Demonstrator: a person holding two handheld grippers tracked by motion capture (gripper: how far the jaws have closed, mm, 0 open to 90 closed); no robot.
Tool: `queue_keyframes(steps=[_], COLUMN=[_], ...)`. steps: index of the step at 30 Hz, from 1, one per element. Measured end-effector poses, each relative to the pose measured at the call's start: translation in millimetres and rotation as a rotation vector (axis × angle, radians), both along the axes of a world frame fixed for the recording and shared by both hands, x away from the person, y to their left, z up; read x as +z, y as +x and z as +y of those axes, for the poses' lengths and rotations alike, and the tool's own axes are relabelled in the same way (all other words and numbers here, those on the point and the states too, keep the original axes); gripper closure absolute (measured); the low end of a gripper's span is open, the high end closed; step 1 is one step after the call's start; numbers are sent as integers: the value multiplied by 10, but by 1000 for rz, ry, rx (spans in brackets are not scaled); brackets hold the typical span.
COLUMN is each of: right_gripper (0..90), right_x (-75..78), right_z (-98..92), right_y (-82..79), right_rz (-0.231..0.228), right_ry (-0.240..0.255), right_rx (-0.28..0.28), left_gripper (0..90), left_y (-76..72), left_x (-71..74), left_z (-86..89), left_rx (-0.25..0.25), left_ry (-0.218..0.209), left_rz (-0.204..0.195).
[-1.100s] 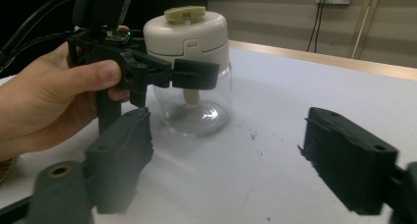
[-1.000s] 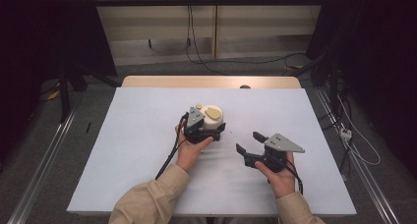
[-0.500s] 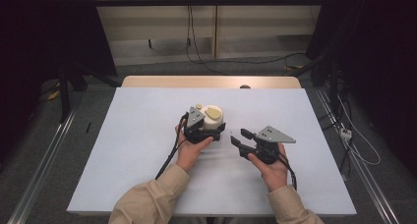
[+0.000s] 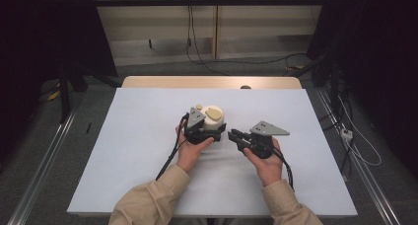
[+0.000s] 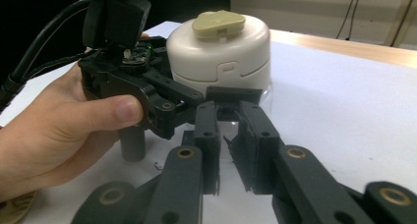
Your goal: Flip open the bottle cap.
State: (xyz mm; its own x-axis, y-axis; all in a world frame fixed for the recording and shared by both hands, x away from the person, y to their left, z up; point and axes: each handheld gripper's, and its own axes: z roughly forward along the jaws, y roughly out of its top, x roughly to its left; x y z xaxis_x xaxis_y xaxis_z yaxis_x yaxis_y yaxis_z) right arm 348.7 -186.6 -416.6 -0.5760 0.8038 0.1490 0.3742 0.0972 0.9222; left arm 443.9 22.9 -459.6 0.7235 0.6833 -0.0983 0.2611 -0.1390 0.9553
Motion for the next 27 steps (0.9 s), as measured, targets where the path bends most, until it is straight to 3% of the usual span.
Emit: queue_keyframes(steps=[13,27], right_gripper=[898,900], right_x=[19,122], right_z=[102,147], right_y=[87,183], right_rz=[12,6], right_ry=[-12,-10], right_rx=[13,7], left_gripper=[58,58], left_y=[0,0], left_x=[0,0], left_z=[-1,-2], left_rx=[0,0], left_ry=[0,-2], left_rz=[-1,-1])
